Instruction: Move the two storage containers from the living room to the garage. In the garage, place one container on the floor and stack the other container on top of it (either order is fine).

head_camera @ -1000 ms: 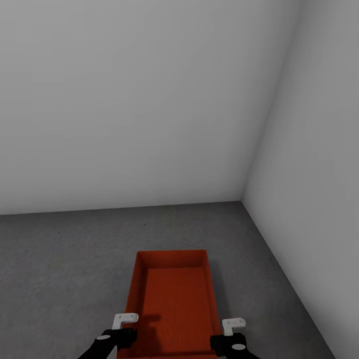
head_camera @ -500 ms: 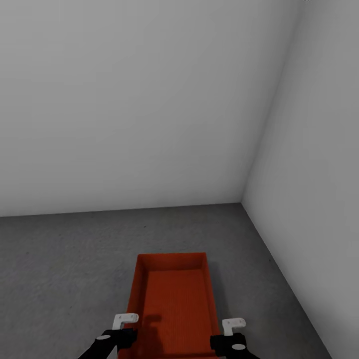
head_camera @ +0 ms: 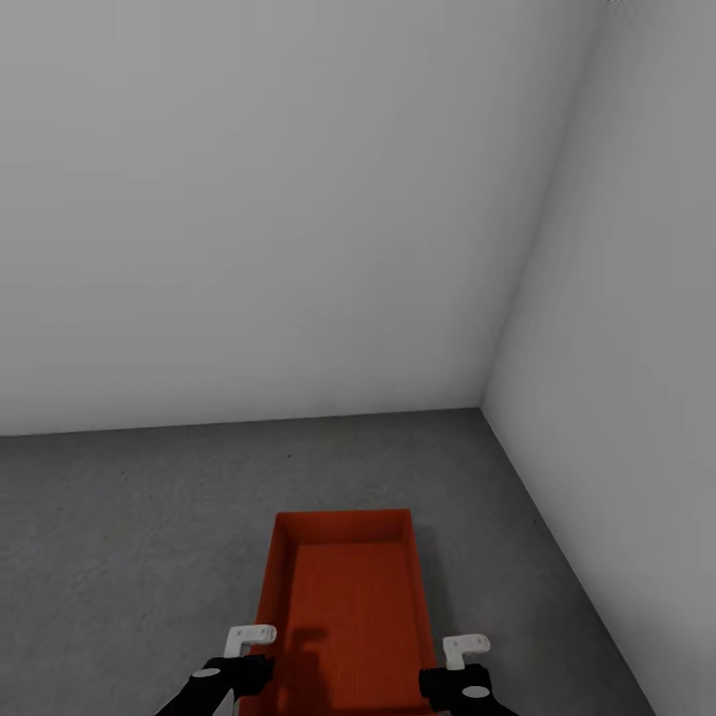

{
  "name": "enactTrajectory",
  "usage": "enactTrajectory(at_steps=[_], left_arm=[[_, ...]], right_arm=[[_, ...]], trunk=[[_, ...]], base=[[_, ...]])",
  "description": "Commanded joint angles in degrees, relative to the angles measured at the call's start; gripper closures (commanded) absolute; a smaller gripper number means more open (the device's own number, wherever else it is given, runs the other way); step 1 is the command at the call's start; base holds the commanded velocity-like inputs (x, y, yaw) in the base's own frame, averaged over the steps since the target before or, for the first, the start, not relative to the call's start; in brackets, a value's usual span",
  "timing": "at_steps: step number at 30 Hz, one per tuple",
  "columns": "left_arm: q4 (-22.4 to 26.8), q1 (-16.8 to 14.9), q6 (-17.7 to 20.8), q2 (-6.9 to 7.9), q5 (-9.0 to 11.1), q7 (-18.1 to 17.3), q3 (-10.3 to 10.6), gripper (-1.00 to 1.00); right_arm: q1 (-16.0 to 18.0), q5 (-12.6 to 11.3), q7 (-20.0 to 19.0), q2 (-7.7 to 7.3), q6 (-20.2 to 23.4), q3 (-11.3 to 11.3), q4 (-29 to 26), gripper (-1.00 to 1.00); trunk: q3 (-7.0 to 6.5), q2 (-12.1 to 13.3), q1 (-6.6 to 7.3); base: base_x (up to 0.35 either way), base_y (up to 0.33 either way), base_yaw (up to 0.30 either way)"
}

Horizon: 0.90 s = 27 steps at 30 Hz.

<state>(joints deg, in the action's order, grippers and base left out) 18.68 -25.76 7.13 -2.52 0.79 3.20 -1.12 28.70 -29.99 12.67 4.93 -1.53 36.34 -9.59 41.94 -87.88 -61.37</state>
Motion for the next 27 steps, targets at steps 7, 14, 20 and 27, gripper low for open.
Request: enactTrajectory(at_steps=[7, 14, 20, 27], left_arm=[[0.13, 0.00, 0.34, -0.03, 0.09, 0.15, -0.11, -1.00], [0.13, 0.00, 0.34, -0.03, 0.09, 0.19, -0.11, -1.00], [0.13, 0.00, 0.34, -0.03, 0.09, 0.22, -0.11, -1.00], [0.13, 0.00, 0.34, -0.03, 0.09, 0.23, -0.11, -1.00]], right_arm=[[0.02, -0.52, 0.25, 0.00, -0.19, 0.49, 0.01, -1.00], [0.03, -0.51, 0.25, 0.00, -0.21, 0.49, 0.02, -1.00], [0.02, -0.51, 0.27, 0.00, -0.23, 0.49, 0.02, -1.00], [0.03, -0.51, 0.33, 0.00, -0.23, 0.49, 0.01, -1.00]], trunk=[[-1.22, 2.80, 1.55], [-2.47, 5.61, 3.09], [-3.55, 8.01, 4.40], [-4.81, 10.82, 5.94]], base=[[0.000, 0.000, 0.000], [0.000, 0.000, 0.000], [0.000, 0.000, 0.000], [0.000, 0.000, 0.000]])
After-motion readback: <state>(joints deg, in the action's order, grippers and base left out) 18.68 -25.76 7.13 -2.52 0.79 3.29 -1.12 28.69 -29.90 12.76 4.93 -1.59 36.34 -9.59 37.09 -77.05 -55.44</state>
